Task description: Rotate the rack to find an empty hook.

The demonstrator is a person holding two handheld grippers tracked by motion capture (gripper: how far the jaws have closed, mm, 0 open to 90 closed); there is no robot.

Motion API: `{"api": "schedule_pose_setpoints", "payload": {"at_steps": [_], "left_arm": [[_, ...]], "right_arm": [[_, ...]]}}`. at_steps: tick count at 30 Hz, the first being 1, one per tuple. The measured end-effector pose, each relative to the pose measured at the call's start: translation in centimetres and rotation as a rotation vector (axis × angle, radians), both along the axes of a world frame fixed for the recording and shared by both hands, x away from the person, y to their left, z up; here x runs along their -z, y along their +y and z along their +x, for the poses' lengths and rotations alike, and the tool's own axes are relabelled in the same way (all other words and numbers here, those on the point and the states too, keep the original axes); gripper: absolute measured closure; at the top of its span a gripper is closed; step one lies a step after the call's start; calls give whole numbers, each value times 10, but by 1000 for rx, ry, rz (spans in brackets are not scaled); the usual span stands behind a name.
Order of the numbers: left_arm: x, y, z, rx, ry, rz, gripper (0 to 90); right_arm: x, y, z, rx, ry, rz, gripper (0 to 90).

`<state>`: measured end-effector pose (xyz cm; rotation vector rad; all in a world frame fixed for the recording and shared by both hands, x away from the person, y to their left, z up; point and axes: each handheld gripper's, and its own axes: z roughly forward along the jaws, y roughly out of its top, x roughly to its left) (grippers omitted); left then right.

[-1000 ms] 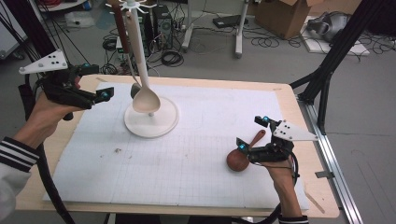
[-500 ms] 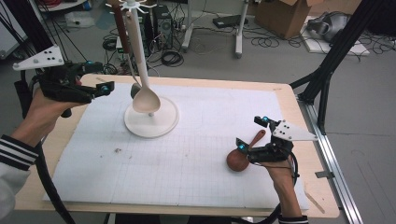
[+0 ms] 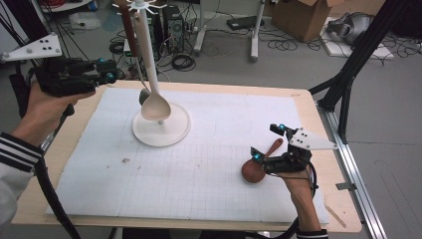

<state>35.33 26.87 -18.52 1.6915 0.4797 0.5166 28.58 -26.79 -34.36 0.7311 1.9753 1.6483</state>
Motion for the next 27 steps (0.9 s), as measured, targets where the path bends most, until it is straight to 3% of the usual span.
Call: {"api": "schedule_pose_setpoints", "payload": {"at_steps": [4, 7, 13, 16, 21, 27], "left_arm": [[-11, 1, 3, -16, -7, -1, 843], [-20, 1, 5, -26, -10, -2, 896], [-36, -7, 9, -27, -30, 12, 898], [-41, -11, 13, -36, -32, 50, 899], [-51, -13, 22, -63, 16, 70, 900], [-63, -15, 31, -67, 45, 66, 900]], "right_arm": [[-1, -1, 0, 3, 3, 7, 4], [-1, -1, 1, 6, 0, 9, 4], [-4, 0, 3, 7, 1, 5, 4], [-5, 1, 3, 4, -3, 2, 4], [-4, 1, 3, 2, -1, 2, 4], [-4, 1, 5, 5, 0, 2, 4]]}}
